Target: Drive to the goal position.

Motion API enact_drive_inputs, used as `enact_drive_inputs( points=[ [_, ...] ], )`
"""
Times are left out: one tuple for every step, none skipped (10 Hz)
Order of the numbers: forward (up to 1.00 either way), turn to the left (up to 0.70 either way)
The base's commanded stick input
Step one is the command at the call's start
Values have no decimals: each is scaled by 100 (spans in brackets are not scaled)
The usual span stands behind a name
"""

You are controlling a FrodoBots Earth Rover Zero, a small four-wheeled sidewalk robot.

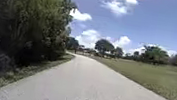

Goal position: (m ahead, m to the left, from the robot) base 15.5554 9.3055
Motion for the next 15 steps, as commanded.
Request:
enact_drive_inputs(
  points=[
    [50,0],
    [50,0],
    [50,0],
    [50,0],
    [50,0],
    [50,0],
    [50,0],
    [50,0],
    [50,0],
    [50,0],
    [50,0],
    [50,0],
    [50,0],
    [50,0],
    [50,0]
  ],
)
